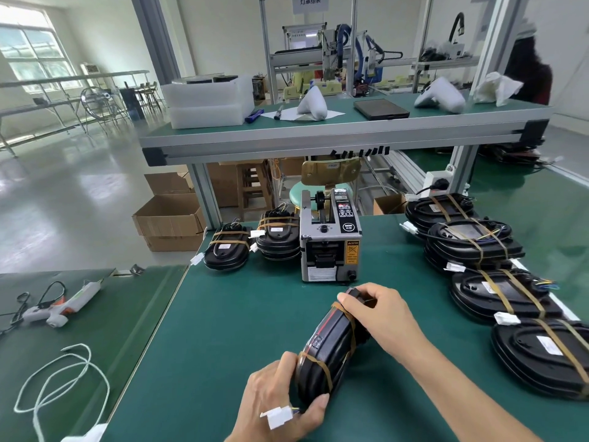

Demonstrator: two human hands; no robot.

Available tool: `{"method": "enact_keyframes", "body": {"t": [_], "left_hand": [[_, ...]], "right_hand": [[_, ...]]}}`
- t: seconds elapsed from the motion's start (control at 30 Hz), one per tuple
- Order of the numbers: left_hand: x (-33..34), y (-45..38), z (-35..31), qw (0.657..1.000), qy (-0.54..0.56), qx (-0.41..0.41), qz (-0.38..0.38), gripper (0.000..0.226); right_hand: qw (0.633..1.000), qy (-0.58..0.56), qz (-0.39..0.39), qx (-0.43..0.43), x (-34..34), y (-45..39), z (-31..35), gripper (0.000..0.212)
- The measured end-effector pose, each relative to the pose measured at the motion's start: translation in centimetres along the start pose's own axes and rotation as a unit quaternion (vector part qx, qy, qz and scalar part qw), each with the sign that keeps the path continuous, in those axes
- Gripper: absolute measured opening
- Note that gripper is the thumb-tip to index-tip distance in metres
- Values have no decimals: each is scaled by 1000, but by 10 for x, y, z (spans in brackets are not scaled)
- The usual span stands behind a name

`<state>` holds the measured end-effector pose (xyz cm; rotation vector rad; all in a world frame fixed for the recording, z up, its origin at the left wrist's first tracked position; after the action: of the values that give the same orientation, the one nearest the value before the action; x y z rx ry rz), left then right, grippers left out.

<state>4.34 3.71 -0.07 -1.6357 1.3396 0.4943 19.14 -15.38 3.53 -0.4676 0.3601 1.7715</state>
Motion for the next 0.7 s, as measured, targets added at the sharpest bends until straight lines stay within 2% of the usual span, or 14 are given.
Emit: {"method": "enact_keyframes", "body": {"t": [0.17, 0.3, 0.43, 0.5, 0.7], "left_hand": [[1, 1, 2, 1000, 9, -20, 7, 48], [0, 2, 2, 999, 17, -28, 9, 48], [-5, 0, -3, 999, 31, -16, 3, 51], [-7, 0, -5, 999, 38, -7, 2, 51], [-7, -2, -3, 999, 47, -12, 9, 51]], "right_hand": [[998, -58, 15, 8, -2, -6, -4, 27], [998, -61, 8, 21, -4, -11, -8, 53], [990, -99, 95, 16, 9, -4, -11, 67], [987, -110, 118, -3, 14, 1, -7, 65], [985, -121, 104, -59, 13, -6, 8, 51]]}}
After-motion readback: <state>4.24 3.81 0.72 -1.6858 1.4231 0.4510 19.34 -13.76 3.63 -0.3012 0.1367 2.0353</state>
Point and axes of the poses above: each hand's wrist, its own y-axis away from the middle knuckle, its own x-axis out of the palm, z = x × y, the point moved 6 cm from there along -y, towards the middle knuckle, and after that the axes turned 5 degrees about z, right-handed, at the moved point
